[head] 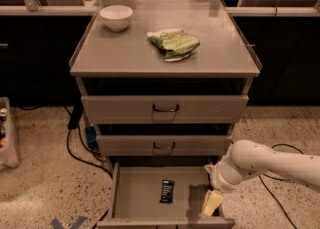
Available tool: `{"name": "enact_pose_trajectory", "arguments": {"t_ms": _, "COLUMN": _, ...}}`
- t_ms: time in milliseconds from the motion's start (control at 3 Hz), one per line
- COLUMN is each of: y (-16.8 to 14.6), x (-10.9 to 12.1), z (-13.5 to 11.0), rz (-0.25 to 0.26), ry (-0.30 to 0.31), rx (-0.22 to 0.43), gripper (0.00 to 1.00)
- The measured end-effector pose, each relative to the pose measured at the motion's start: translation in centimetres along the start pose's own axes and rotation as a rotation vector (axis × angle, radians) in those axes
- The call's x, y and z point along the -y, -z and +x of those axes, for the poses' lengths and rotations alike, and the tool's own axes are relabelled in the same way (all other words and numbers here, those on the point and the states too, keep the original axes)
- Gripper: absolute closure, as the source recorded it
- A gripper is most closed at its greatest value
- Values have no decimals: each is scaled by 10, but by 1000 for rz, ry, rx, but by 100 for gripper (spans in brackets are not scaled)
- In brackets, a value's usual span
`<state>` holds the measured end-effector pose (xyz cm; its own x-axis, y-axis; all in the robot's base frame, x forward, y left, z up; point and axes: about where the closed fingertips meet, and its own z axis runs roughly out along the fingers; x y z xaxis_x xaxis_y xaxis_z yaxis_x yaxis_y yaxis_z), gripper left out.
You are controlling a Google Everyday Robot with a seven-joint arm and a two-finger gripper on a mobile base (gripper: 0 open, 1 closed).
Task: Pick rxbar blueberry from bottom drawer and place on counter
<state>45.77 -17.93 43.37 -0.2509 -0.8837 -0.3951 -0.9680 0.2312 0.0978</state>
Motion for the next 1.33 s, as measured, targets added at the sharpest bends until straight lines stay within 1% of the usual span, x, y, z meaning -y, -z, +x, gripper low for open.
{"name": "enact_pose_trajectory", "arguments": {"t_ms": 333, "y": -35, "x": 4, "z": -1, "rz": -4, "ry": 2, "rx": -26, "gripper": 0}}
{"name": "enact_pose_trajectory", "arguments": {"t_ms": 667, "y": -99, "x": 1, "z": -12, "rz": -32, "ry": -17, "rx": -34, "gripper": 0}}
{"name": "enact_pose_trajectory", "arguments": {"t_ms": 1000, "y": -99, "x": 1, "z": -12, "rz": -33, "ry": -17, "rx": -33, "gripper": 0}}
{"name": "enact_pose_trajectory", "arguments": {"t_ms": 1333, "y": -121, "x": -3, "z": -15, "rz": -62, "ry": -3, "rx": -14, "gripper": 0}}
